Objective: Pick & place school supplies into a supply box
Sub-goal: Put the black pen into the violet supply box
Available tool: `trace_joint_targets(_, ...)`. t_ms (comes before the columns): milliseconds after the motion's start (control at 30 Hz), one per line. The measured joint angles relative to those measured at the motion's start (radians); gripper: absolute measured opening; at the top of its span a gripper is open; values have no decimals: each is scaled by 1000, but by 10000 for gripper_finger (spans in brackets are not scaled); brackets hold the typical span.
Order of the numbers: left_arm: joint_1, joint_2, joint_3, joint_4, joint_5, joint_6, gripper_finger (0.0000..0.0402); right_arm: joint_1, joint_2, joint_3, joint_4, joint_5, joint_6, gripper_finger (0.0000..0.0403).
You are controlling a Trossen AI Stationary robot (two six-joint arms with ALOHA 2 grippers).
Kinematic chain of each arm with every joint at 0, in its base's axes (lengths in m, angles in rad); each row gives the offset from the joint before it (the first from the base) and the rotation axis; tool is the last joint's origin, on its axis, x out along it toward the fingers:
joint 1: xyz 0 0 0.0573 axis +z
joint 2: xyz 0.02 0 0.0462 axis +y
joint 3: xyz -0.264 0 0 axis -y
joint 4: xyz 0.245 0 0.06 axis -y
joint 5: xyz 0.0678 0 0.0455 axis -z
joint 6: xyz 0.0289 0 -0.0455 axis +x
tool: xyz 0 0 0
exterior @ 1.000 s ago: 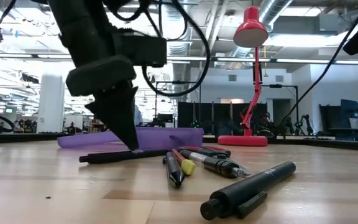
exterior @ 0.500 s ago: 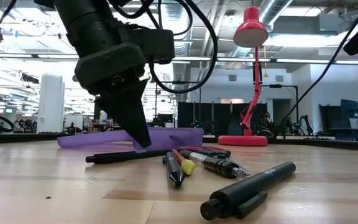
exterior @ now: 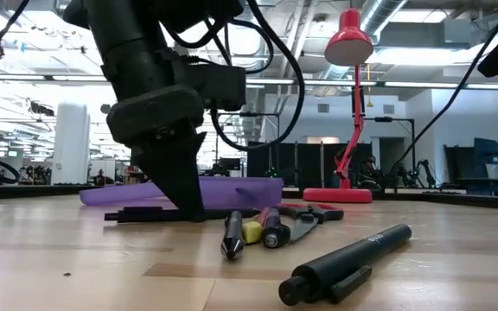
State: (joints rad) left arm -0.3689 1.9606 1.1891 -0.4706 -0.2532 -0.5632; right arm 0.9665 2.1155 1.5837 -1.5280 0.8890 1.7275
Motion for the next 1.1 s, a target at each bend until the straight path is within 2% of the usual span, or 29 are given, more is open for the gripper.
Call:
trace_joint_targets(233, -17, -2, 4, -195, 15, -18, 88, 0, 0, 0, 8, 0, 0, 77)
trace_joint_targets(500, -73, 0, 0, -357, -20, -48, 15, 0, 0, 0, 22, 2, 0, 77)
trace_joint_targets(767, -164, 6, -4, -516, -57, -106, 12, 0, 0, 0, 22, 3, 0, 77)
trace_joint_targets(900, -228, 12, -10, -605, -112, -205, 11, 0, 0, 0, 22, 4, 0, 77)
trace_joint_targets(1100, -338, 13, -8, -652, -287, -380, 11, -7, 0, 0, 23, 31, 0, 77)
